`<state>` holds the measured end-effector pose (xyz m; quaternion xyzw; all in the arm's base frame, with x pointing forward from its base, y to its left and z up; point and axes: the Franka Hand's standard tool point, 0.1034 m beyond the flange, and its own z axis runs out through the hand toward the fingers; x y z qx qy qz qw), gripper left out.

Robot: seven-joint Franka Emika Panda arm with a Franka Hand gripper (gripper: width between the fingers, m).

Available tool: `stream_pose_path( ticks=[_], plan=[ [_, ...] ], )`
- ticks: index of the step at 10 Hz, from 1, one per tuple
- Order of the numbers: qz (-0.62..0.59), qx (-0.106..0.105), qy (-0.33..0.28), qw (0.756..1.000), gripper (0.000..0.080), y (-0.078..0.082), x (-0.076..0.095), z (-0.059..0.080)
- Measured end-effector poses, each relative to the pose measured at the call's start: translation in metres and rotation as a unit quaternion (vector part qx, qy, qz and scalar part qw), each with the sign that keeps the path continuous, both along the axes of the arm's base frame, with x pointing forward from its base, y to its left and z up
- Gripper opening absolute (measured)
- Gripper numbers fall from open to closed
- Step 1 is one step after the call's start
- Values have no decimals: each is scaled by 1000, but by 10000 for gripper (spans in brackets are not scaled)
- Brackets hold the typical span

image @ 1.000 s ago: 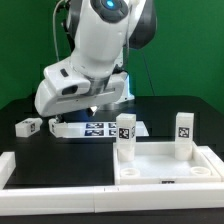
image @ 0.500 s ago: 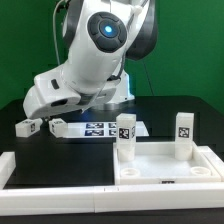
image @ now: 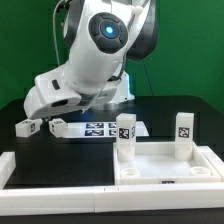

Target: Assemble square table

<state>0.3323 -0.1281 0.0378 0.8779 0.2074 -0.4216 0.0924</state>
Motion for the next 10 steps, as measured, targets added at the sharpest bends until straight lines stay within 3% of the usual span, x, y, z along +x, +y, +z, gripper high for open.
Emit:
stream_pose_path(
  ticks=[2,4,9,10],
  plan=[
    [-11,-27,25,999,649,-2,-17,-16],
    [-14,-45,42,998,649,-1,-21,-21],
    [-12,-45,45,998,649,-2,-20,-22],
    [-12,-45,45,998,536,-2,-20,-22]
  ],
)
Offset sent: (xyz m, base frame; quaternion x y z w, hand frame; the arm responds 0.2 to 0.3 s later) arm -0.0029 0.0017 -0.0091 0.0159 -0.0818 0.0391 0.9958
